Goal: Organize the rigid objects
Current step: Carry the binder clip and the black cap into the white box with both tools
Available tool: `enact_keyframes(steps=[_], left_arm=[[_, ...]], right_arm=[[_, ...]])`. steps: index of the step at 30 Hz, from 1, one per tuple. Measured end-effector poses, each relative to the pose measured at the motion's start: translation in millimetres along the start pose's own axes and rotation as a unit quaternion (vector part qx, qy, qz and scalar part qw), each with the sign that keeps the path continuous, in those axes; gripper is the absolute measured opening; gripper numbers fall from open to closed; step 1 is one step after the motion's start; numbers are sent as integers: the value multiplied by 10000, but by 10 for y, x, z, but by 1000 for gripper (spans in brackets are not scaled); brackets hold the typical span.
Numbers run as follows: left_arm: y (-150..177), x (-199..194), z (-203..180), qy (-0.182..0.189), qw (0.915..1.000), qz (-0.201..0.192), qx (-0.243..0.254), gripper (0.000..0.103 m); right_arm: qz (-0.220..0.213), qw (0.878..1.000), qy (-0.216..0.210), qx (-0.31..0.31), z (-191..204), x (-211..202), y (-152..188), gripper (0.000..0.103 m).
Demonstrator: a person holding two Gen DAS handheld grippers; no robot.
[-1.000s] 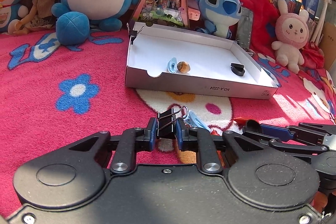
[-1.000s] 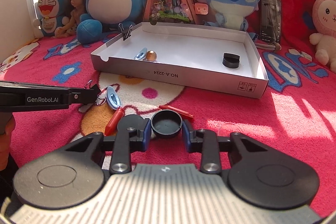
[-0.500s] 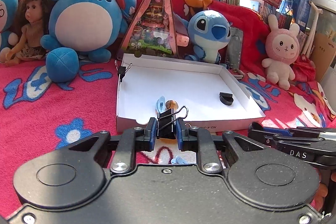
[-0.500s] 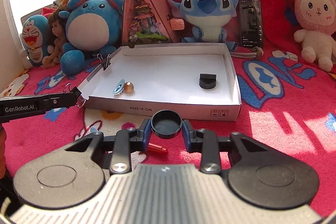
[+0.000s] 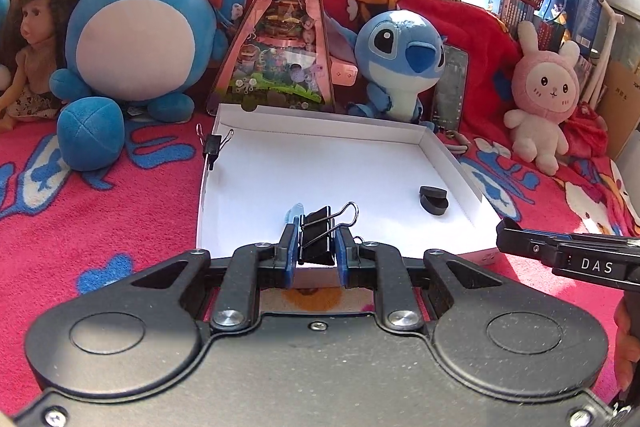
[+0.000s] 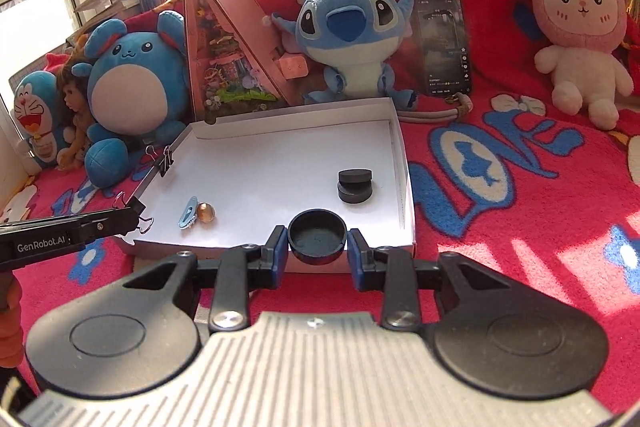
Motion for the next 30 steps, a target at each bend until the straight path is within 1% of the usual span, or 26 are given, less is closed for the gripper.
enact_keyframes(steps=[10,15,25,30], left_arm=[[-20,322,76,-177,9996,222,-69,18],[27,457,119,-257,9990,367,-85,18],[76,597,192,-375,9982,467,-97,18],[79,624,189,-368,9982,468,-96,18]], right_arm=[[157,9997,43,160,-125,178,-127,36],[221,9996,100,119,-147,287,-191,36],[447,9986,211,177,-265,540,-319,36],[540,9975,229,395,-357,682,-435,36]])
Point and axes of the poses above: each gripper's, at about its wrist camera, not at the fingertips, and x roughly the way its jaws point, z to its left, y to its underside, the point moved 10 cm from there along x, roughly the way its jaws point, and after that the axes turned 10 degrees about -x, right-handed, at the moved point
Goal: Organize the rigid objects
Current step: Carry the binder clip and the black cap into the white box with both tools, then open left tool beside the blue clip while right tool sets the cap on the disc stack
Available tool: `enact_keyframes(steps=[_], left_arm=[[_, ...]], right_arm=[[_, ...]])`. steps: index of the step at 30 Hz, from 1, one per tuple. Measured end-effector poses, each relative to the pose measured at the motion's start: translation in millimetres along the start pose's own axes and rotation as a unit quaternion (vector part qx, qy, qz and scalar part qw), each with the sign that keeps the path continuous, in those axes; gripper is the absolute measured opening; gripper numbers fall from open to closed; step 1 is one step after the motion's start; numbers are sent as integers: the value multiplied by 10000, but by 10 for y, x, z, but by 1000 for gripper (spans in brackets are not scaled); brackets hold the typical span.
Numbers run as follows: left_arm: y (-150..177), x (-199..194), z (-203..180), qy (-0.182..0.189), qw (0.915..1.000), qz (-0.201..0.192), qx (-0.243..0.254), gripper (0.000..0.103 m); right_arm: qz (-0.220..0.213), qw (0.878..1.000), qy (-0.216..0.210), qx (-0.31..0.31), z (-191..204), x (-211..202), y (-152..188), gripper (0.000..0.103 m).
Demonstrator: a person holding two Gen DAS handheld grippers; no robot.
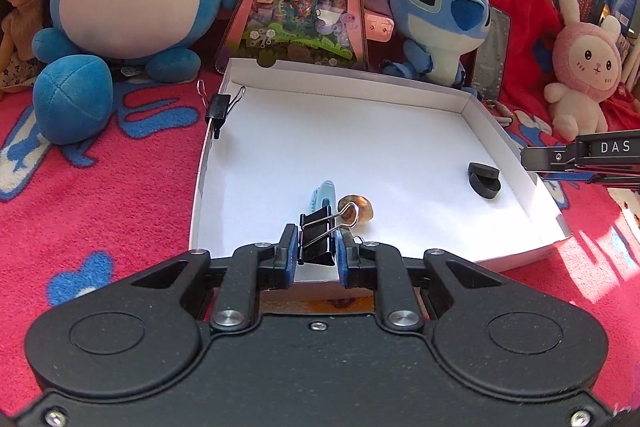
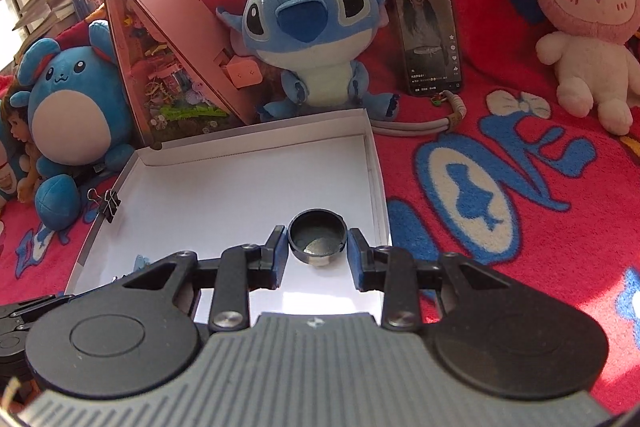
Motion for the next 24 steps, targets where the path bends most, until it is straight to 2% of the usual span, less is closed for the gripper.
enact_keyframes(steps=[13,24], left_arm=[[-18,51,-15,-44,10000,-37,21,18],[-109,130,-39,-104,9999,-64,93,18]], right_arm=[[389,9985,342,-184,19,461,-112,37],[537,9975,350,-292,43,557,-98,37]])
Point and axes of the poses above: each gripper's, at about its wrist camera, not at the fingertips, and x roughly the way its jaws point, z to its left, y to its underside, the point moved 10 cm from there along x, roughly the way its jaws point, and after that the axes turned 10 degrees about -x, right-handed, at the moved point
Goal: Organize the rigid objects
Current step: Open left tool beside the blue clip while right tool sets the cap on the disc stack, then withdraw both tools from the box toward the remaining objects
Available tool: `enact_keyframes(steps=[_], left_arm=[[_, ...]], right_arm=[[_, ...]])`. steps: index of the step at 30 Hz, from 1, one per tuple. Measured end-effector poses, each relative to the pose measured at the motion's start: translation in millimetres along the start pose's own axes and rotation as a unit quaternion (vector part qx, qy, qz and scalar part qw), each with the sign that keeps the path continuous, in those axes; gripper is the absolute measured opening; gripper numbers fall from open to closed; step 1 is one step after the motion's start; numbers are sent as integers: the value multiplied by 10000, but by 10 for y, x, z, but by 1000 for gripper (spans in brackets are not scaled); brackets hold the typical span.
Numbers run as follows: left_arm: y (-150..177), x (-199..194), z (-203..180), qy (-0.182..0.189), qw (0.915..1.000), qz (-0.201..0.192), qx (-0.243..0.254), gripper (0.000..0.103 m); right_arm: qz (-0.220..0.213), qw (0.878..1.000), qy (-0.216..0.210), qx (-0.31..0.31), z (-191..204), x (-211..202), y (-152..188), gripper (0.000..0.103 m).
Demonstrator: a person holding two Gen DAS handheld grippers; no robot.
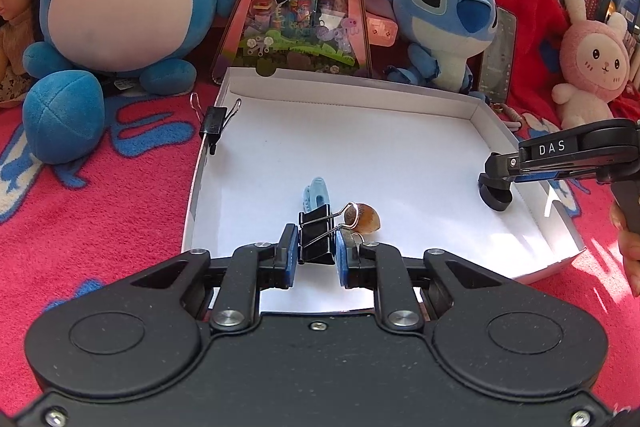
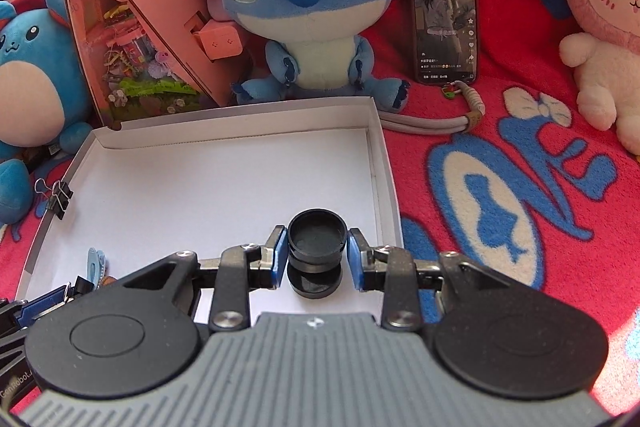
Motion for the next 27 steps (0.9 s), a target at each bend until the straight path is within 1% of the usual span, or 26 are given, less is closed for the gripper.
enact_keyframes(steps=[8,18,19,21,22,23,25,27], left_arm=[[-40,65,-46,-13,10000,-16,65,19],[-47,111,-25,-65,10000,-7,-3,19],[-46,104,-28,-68,10000,-12,1,22],[-50,87,-36,-34,10000,-33,9,27],[-51,66,-43,-30,10000,-61,21,33],[-58,51,-46,-35,9999,-93,38,38],[-68,16,-56,-49,9998,-151,79,40],[-74,-18,-71,-19,9998,-181,106,44]], right_arm=[[206,9997,63,-110,30,86,-12,37],[190,9998,-34,-5,16,90,-13,40],[179,9998,-55,6,19,86,-12,41],[165,9998,-74,17,24,80,-11,51],[157,9998,-80,27,23,77,-11,55],[147,9998,-93,41,24,74,-8,55],[127,9998,-114,66,27,66,-4,56],[101,9998,-131,109,24,49,4,60]])
Point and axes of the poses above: each gripper's, at about its wrist camera, not at the fingertips, and x roughly the way its jaws point, z to its left, y to its underside, the point moved 10 cm from there along x, roughly the way its jaws point, and after that the axes turned 10 degrees about -x, right-handed, at the moved point
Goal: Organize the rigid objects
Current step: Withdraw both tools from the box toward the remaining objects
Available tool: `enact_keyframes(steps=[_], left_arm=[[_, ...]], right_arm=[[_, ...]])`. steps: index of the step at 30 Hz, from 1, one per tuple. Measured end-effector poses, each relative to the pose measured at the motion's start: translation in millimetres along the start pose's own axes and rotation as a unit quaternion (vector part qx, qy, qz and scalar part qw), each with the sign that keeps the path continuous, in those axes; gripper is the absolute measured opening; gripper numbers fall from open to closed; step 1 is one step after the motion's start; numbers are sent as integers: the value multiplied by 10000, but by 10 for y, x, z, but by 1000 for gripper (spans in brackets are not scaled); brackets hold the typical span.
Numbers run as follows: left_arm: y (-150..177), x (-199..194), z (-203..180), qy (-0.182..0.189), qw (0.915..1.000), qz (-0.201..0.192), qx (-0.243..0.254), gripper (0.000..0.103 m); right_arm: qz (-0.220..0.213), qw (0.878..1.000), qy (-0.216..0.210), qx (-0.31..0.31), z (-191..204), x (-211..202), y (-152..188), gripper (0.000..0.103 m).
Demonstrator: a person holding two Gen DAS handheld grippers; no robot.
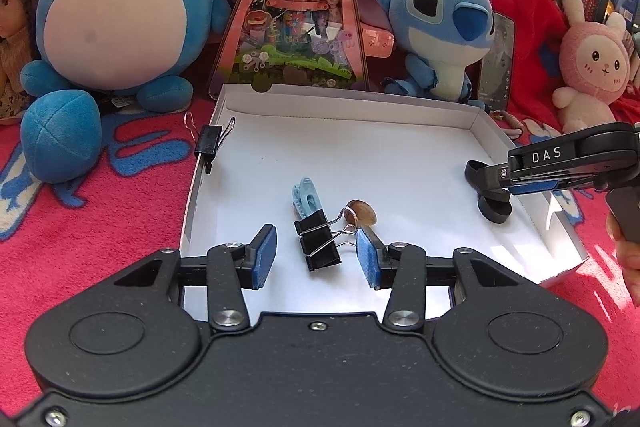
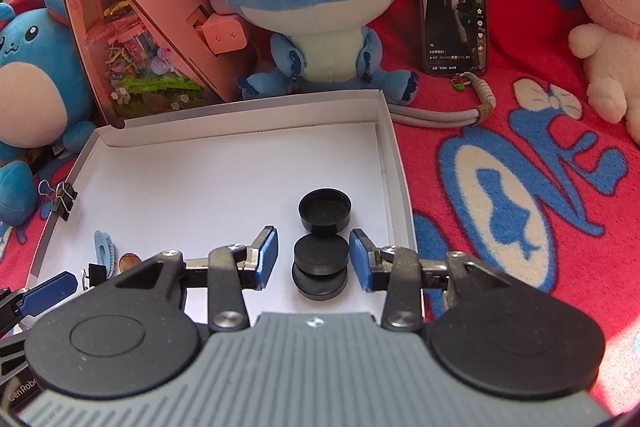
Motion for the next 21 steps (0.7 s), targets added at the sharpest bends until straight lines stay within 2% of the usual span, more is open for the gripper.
enact_keyframes(steps=[9,13,21], left_arm=[[-2,-184,-37,62,9998,-126,144,65],[11,-277,-50,77,9996,-179,187,78],[96,-472,-111,181,9989,-247,345,81]], right_arm=[[-296,9995,-48,-40,12,-183,35,77],[-435,9989,-91,-129,47,-297,90,83],[-707,9969,-126,-336,138,-531,230,88]])
Point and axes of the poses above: each gripper's, at about its wrist camera, not at the fingertips, and x roughly the way its jaws point, z to its left, y to its underside, the point moved 10 cm from there along x, roughly the way its jaws point, and after that the axes turned 10 degrees about -x, right-handed, at the moved point
